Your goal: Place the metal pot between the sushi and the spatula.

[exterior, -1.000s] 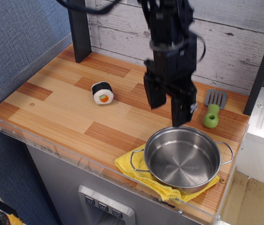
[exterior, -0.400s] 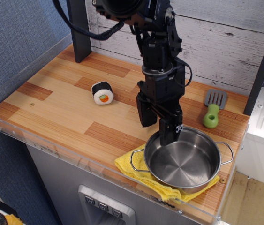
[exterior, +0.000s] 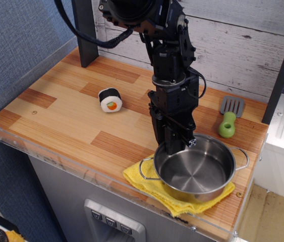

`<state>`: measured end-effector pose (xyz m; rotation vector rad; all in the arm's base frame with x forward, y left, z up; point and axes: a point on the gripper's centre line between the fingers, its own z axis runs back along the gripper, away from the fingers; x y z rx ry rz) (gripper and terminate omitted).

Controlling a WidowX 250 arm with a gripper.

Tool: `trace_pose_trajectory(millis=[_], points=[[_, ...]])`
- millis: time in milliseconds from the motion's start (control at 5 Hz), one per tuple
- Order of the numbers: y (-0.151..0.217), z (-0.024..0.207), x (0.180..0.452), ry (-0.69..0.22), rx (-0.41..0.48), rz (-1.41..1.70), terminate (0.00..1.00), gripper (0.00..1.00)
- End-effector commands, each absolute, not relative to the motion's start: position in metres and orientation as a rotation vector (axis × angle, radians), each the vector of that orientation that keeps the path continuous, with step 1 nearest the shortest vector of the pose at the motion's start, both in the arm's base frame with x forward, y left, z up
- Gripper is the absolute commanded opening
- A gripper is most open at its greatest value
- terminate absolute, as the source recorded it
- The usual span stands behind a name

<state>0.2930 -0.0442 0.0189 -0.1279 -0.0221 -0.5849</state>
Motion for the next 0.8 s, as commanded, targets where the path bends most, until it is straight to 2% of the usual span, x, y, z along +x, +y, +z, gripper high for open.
trace_pose_trajectory(millis=[0, 400, 600], points=[[-0.048, 0.035, 0.287, -0.088, -0.147, -0.579, 0.00, 0.00], [-0.065, 0.062, 0.285, -0.146, -0.249, -0.572, 0.00, 0.00], [-0.056, 0.075, 0.296, -0.162, -0.275, -0.475, 0.00, 0.00]])
